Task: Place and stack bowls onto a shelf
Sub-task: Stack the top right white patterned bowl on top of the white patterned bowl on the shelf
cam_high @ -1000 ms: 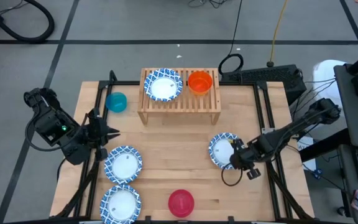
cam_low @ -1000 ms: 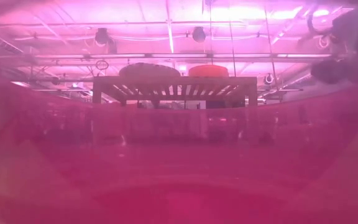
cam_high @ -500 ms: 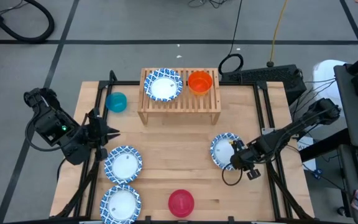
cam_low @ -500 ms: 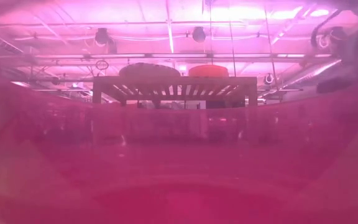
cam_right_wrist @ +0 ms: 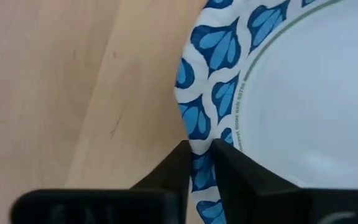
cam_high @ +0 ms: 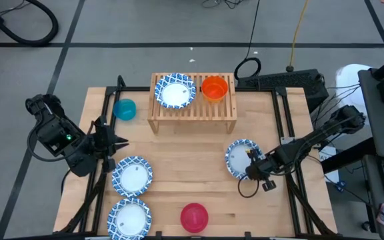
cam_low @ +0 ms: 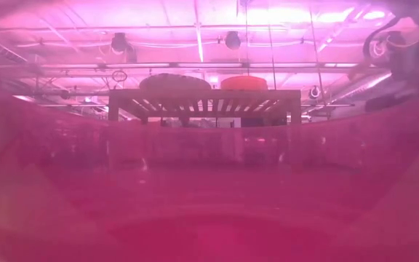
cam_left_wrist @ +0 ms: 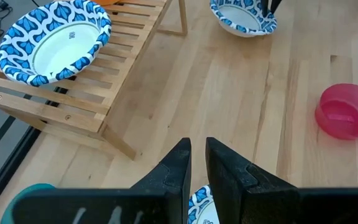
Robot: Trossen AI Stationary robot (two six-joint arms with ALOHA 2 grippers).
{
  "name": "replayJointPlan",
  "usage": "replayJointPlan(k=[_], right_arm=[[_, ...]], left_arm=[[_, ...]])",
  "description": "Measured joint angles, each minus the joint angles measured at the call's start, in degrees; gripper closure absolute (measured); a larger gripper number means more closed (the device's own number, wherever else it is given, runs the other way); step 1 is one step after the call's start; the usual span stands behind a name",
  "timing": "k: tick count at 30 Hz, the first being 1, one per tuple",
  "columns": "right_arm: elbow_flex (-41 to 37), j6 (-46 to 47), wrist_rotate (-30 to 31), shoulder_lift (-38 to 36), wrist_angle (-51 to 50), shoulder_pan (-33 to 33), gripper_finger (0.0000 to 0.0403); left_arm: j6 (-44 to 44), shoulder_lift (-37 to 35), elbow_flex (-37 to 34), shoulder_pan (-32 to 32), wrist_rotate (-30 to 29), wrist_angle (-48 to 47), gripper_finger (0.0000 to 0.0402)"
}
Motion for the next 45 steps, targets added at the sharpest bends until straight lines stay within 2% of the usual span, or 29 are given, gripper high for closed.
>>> replayJointPlan(k=[4, 12, 16, 25, 30, 36, 45], right_arm=[[0.04, 2.19, 0.1, -0.04, 0.07, -0.92, 0.0393], [2.7, 5.36, -0.09, 0.04, -2.92, -1.83, 0.0402], [9.68, 6.81, 1.54, 0.07, -8.22, -1.81, 0.0402], [26.96, 9.16, 10.73, 0.07, -21.22, -1.31, 0.0402], [36.17, 9.35, 14.66, 0.07, -23.82, -2.73, 0.0403], [46.38, -0.81, 14.99, 2.1, -24.26, -7.74, 0.0403], [63.16, -13.25, 16.24, 12.24, -26.34, -21.24, 0.0403]], left_arm=[[-0.03, 0.0, 0.0, -0.01, 0.0, 0.0, 0.0346], [-0.04, 0.0, 0.0, 0.01, 0.0, 0.0, 0.0346], [-0.04, 0.0, 0.0, -0.01, 0.0, 0.0, 0.0346], [1.18, 0.02, 0.0, 0.01, 0.13, 0.0, 0.0346], [1.42, 0.02, 0.0, 0.01, 0.96, -0.02, 0.0346], [2.33, 0.01, 0.0, 0.01, 1.02, -0.04, 0.0346], [2.59, 0.0, 0.0, 0.01, 1.03, -0.04, 0.0346]])
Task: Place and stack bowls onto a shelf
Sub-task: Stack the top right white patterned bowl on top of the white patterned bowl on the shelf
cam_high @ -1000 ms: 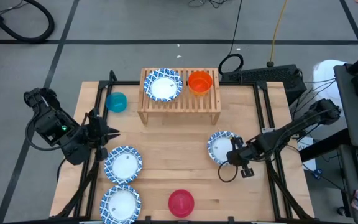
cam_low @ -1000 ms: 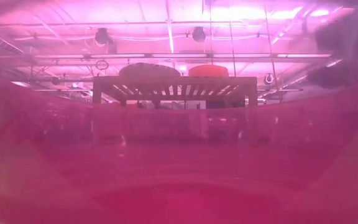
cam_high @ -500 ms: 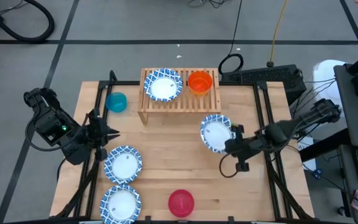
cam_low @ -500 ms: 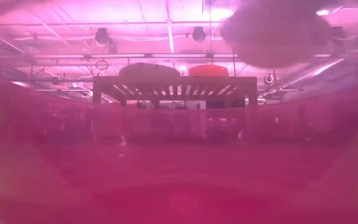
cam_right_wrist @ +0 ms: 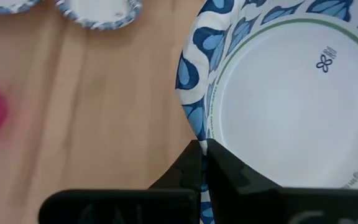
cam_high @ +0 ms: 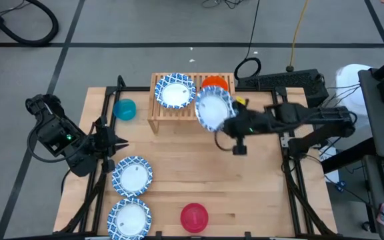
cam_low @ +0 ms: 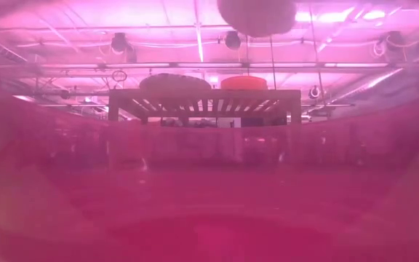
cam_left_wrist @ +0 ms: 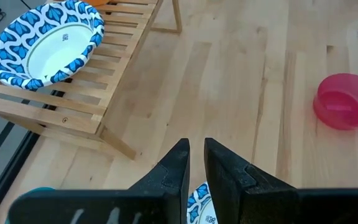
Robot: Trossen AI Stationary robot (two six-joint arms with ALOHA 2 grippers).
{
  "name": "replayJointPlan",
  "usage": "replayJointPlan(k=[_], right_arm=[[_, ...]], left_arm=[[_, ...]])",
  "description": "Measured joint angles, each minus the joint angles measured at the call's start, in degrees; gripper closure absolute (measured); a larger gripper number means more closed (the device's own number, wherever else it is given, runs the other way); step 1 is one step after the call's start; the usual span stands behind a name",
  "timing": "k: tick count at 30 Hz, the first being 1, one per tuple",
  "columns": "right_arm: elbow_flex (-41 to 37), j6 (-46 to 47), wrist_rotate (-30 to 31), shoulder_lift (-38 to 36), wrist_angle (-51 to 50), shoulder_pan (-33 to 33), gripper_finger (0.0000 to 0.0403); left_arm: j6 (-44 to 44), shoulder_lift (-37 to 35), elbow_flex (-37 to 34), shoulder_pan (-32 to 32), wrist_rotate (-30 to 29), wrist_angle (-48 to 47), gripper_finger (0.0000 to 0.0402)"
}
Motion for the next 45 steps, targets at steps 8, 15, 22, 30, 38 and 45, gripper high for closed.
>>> replayJointPlan(k=[8, 15, 22, 30, 38, 45], right_arm=[[16.86, -7.8, -1.18, 11.21, -0.17, -8.35, 0.0403], [30.35, -13.76, -6.13, 22.1, 0.1, -13.02, 0.0403], [35.11, -17.76, -9.41, 29.42, 3.91, -16.69, 0.0403], [35.09, -18.14, -12.7, 34.01, 6.09, -21.83, 0.0403], [35.09, -18.54, -18.36, 37.72, 5.59, -24.93, 0.0403], [35.05, -23.99, -21.26, 40.4, 2.85, -25.55, 0.0403]], left_arm=[[0.01, 0.0, 0.0, 0.0, 0.02, -0.02, 0.0346], [1.48, 0.0, 0.0, 0.0, 0.04, -0.15, 0.0346], [1.48, 0.01, 0.0, 0.0, 0.04, -0.2, 0.0346], [1.0, 0.01, 0.0, 0.0, 1.57, -0.22, 0.0346], [0.92, 0.0, 0.0, 0.0, 1.59, -0.44, 0.0346], [0.89, 0.02, 0.0, 0.0, 1.59, -0.45, 0.0346]])
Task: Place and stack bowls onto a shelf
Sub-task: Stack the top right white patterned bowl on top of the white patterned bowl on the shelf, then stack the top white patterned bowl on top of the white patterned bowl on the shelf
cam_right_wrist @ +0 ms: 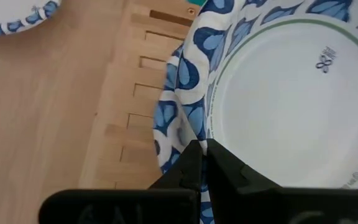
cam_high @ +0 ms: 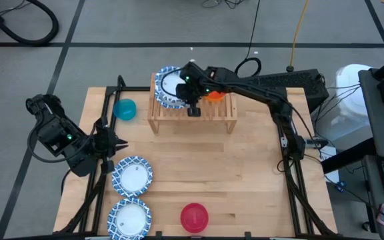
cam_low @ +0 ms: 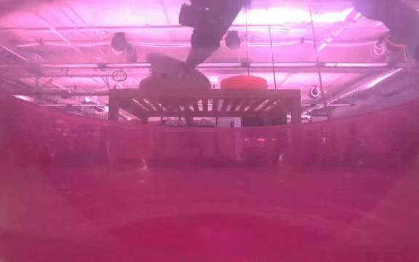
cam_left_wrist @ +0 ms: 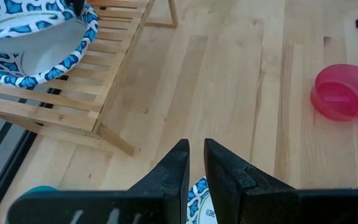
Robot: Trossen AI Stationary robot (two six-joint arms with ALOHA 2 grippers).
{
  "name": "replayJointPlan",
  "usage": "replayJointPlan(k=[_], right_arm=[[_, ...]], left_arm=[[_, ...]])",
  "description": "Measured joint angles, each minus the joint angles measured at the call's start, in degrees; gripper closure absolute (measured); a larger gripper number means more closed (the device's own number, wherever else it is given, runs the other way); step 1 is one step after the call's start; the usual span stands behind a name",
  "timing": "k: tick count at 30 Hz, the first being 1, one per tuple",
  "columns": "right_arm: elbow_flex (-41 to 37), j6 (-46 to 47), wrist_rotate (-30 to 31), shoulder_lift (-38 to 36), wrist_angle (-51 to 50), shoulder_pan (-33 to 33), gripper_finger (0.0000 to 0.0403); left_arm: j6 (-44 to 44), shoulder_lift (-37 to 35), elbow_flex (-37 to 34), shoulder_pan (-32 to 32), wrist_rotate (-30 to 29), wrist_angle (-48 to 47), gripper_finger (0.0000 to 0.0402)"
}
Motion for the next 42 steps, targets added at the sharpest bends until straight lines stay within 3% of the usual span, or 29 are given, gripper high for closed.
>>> replayJointPlan(k=[10, 25, 29, 34, 39, 42], right_arm=[[-0.91, -1.79, 0.25, 0.17, 0.03, -0.02, 0.0392], [-0.94, -8.08, 0.45, -1.41, 2.63, 2.52, 0.0277], [-0.96, -9.99, 1.24, -4.7, 5.33, 4.28, 0.0262], [-0.94, -10.43, 7.19, -10.43, 6.95, 6.83, 0.026], [-0.94, -9.15, 11.0, -16.88, 6.69, 8.87, 0.0259], [-0.92, -7.09, 10.96, -20.44, 6.77, 9.8, 0.0259]], left_arm=[[-0.83, -0.01, 0.0, 0.0, 0.0, 0.01, 0.0346], [-2.3, -0.01, 0.0, 0.0, -0.02, 0.0, 0.0346], [-3.84, -0.02, 0.0, 0.0, 0.19, -0.07, 0.0346], [-3.05, 0.0, 0.0, -0.01, 1.18, -0.09, 0.0349], [-0.81, 0.0, 0.0, 0.01, 2.85, -0.16, 0.039], [-2.81, 0.0, 0.0, 0.19, 2.84, -0.07, 0.0393]])
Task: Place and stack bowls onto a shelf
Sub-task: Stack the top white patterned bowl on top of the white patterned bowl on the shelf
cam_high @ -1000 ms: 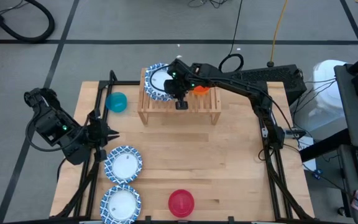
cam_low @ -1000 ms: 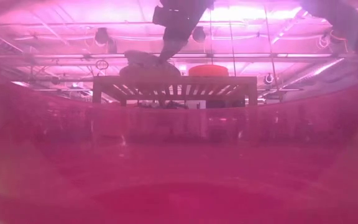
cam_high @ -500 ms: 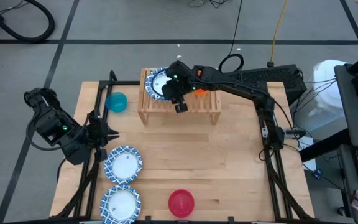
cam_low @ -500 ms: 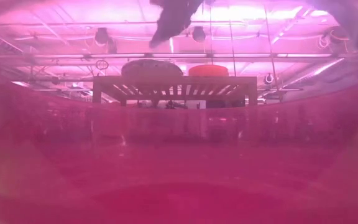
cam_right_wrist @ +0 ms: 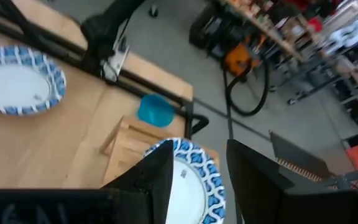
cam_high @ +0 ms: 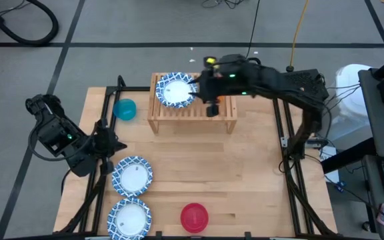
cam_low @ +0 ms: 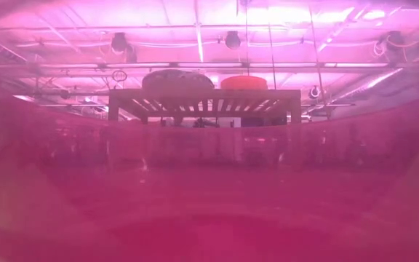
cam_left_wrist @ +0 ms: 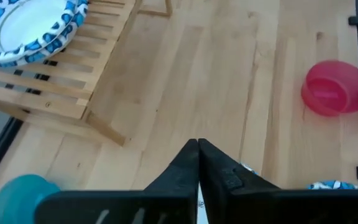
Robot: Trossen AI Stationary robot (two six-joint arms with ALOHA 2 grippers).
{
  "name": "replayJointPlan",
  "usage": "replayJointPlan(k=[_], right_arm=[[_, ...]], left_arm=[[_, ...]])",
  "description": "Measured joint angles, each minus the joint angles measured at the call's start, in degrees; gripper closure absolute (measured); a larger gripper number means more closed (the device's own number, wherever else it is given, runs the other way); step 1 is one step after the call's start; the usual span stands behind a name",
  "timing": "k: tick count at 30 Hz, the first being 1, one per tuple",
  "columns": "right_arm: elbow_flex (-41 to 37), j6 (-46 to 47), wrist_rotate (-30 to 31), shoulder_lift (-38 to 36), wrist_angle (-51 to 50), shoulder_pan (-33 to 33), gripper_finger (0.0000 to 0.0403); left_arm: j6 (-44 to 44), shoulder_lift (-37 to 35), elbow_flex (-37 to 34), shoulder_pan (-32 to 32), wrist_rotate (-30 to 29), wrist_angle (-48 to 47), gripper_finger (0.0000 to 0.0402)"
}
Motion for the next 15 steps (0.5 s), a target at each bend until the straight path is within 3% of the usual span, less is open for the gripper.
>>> replayJointPlan(k=[9, 15], right_arm=[[0.0, 1.88, 0.29, -7.54, -0.08, 3.41, 0.0259], [0.0, 1.39, 8.24, -10.22, -0.18, 6.57, 0.0259]], left_arm=[[-6.21, 0.05, 0.0, 4.7, 2.41, -1.1, 0.0326], [-8.53, 2.68, -0.02, 7.78, 8.79, -3.14, 0.0292]])
